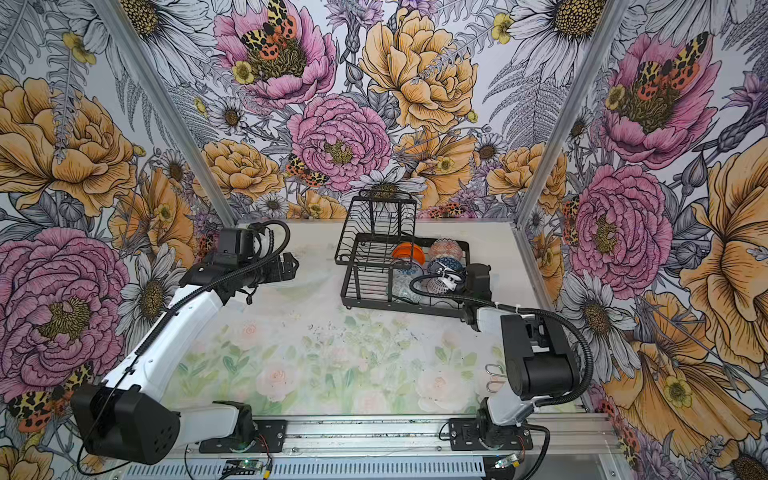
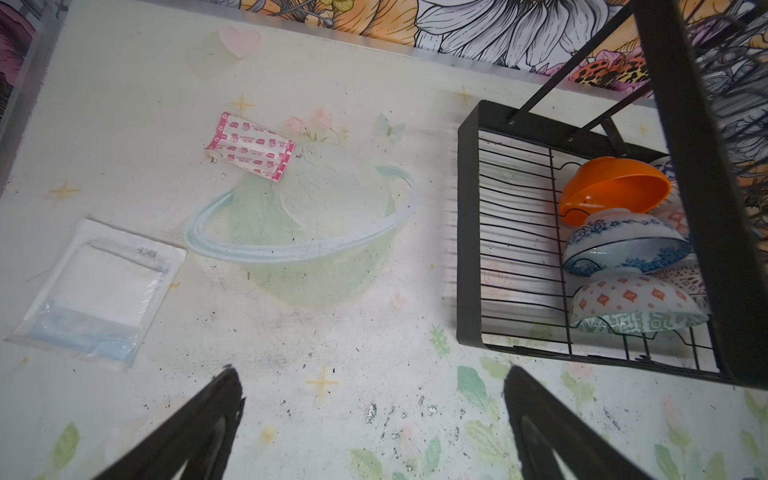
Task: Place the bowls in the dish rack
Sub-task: 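Open the right gripper and withdraw it from the rack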
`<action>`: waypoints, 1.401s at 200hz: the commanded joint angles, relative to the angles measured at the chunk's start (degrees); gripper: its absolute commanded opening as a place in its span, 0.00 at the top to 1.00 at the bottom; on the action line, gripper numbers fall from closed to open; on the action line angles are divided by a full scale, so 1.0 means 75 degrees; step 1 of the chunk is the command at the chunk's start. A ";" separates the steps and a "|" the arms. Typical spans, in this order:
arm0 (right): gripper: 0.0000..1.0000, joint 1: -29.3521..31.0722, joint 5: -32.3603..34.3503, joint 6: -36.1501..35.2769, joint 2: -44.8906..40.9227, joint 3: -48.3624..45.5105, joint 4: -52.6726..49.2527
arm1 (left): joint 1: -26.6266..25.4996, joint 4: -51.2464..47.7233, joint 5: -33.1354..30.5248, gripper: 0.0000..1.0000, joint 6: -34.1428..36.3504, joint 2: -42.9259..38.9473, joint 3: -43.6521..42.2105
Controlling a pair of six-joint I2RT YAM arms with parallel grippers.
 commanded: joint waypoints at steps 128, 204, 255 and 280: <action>0.46 0.0090 -0.0271 0.0256 -0.0440 -0.0027 -0.0318 | 0.0083 0.0287 0.0202 0.01 0.0134 -0.0311 -0.0155; 0.01 0.0007 -0.0153 0.0589 -0.0876 -0.0224 -0.0205 | 0.0120 0.0285 0.0251 0.01 0.0157 -0.0496 -0.0239; 0.00 -0.0037 -0.0052 0.0690 -0.1434 -0.0313 -0.0194 | 0.0130 0.0288 0.0291 0.01 0.0178 -0.0549 -0.0215; 0.00 -0.0040 -0.0077 0.0720 -0.1961 -0.0394 -0.0313 | 0.0130 0.0285 0.0292 0.01 0.0169 -0.0593 -0.0180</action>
